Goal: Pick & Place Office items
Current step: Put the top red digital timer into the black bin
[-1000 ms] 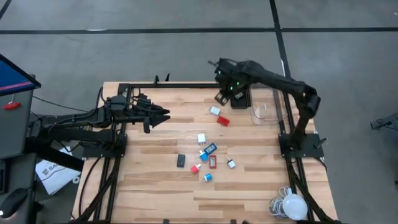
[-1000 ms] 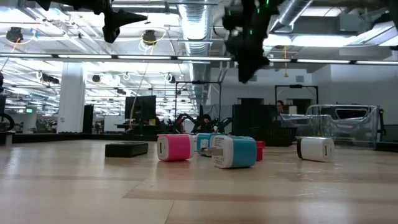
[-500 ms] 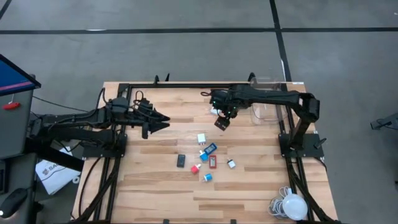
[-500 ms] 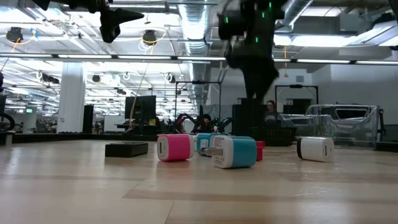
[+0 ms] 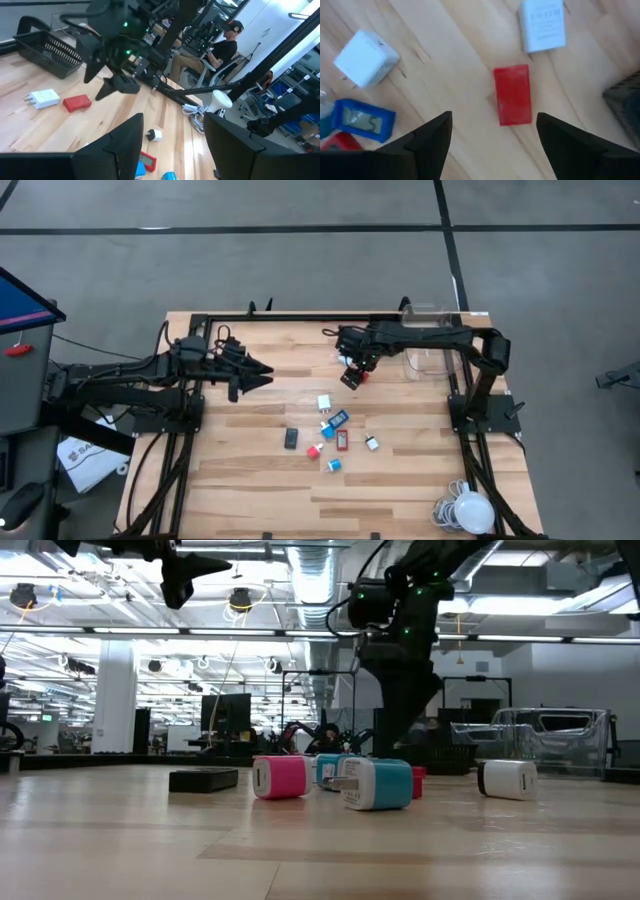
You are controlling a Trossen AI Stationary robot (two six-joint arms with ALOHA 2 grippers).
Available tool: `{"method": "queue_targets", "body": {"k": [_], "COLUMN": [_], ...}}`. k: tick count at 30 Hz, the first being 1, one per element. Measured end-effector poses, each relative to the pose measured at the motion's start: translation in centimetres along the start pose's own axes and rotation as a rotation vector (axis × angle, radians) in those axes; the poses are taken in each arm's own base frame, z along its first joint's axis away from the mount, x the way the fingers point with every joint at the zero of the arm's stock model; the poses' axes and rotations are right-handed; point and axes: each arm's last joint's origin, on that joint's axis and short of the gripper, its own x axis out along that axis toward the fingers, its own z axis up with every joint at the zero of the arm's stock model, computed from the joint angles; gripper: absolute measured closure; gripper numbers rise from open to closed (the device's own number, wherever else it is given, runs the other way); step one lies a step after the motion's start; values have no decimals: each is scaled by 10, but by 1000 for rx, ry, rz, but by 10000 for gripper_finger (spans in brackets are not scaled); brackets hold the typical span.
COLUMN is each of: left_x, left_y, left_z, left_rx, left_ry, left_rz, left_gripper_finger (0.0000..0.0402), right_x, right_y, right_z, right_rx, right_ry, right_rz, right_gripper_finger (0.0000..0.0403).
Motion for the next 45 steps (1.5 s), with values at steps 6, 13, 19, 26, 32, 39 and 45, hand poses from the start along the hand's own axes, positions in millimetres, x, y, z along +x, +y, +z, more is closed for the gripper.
{"method": "queue_targets", "body": {"k": [6,13,19,26,32,39,45], "left_x": [0,0,0,0,0,0,0], "left_y": [-1,-1,-1,-1,-1,-1,-1], "left_z": [2,2,3,3,3,3,3], "left_rx": [-5,-26,-35,-48,-52,-52,-52], "left_ry": [-17,-25,-29,-30,-31,-31,-31], "left_rz": [-5,-5,-8,-9,-9,-9,-9], "left_gripper_finger": [198,198,198,198,198,198,198], "right_x": [36,56,57,58,61,73,74], "right_y": [-6,-11,-12,-13,-20,-28,-23], "right_z": [3,4,9,13,14,2,-1], "right_rx": [-63,-106,-111,-131,-109,-89,-84], "right_ry": [111,161,116,84,73,98,100], "right_rz": [-35,-40,-15,-1,19,12,3], "right_gripper_finger": [121,121,121,122,123,123,130]}}
